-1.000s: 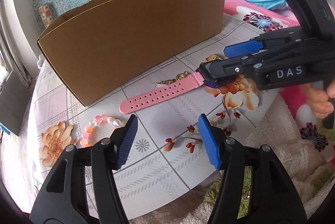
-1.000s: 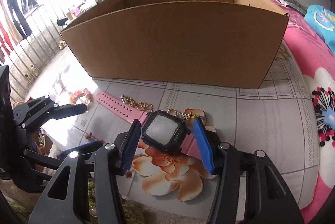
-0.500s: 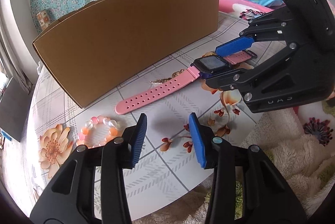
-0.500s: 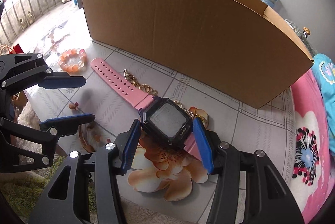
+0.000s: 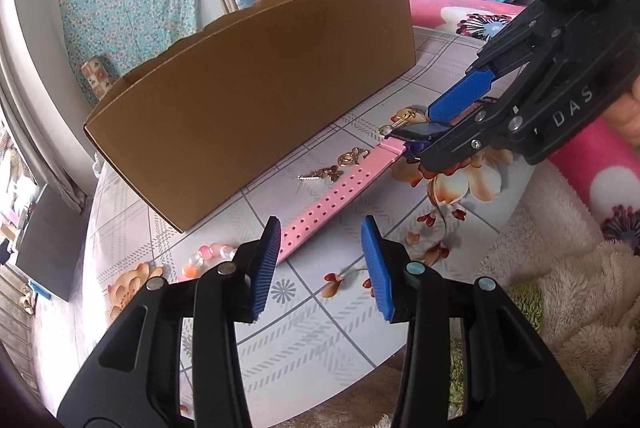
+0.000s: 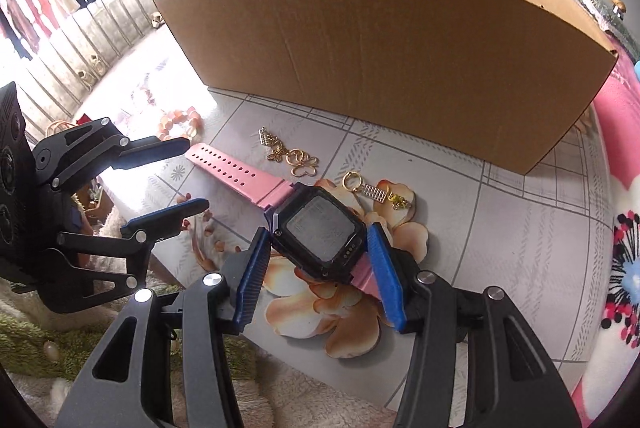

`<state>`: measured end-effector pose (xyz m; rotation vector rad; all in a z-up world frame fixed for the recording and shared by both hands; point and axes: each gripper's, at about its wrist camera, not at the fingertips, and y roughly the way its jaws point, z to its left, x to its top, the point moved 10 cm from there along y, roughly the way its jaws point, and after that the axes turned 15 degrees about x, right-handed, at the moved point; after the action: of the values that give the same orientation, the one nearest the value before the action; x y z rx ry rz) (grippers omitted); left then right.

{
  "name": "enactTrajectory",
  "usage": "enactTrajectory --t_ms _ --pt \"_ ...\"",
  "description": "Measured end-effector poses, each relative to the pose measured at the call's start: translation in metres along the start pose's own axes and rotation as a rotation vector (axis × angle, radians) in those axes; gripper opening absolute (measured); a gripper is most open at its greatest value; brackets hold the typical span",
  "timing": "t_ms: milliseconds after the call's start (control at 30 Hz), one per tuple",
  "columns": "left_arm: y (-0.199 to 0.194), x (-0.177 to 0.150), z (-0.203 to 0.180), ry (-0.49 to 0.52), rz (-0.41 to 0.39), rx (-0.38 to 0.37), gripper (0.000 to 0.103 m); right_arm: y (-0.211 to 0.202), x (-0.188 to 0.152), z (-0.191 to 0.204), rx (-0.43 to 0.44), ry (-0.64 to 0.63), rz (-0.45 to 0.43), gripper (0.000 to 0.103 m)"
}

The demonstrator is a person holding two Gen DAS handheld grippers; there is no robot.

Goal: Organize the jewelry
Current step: 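Grasp the pink watch strap with the left gripper while the right gripper grips the watch face, then lift the pink-strapped watch with the left gripper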

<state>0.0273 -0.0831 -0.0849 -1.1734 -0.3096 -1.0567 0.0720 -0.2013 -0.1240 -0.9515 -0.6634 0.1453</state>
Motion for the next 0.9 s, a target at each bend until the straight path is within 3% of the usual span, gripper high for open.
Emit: enactTrajectory --t_ms 367,400,433,500,633,900 --pt "0.012 0.005 -0.02 0.05 0.009 -0.025 0.04 -0.006 -0.008 0.0 0.084 0.052 -0.01 0.049" --pt "0.014 0.006 -0.021 0.041 0.013 -0.035 0.033 -0.006 -0.007 0.0 0.087 0.054 -0.014 0.049" --pt "0.016 0.006 -0.02 0.031 0.022 -0.044 0.02 -0.006 -0.006 0.001 0.089 0.056 -0.019 0.049" --pt "0.019 0.006 -0.018 0.0 0.039 -0.063 0.014 -0.003 -0.005 0.002 0.094 0.063 -0.032 0.049" --pt "0.019 0.011 -0.011 -0.116 0.075 -0.169 0.006 -0.008 -0.006 0.0 0.094 0.073 -0.056 0.049" --pt "0.025 0.019 0.009 -0.387 0.187 -0.412 0.004 -0.008 -0.006 0.0 0.106 0.097 -0.087 0.05"
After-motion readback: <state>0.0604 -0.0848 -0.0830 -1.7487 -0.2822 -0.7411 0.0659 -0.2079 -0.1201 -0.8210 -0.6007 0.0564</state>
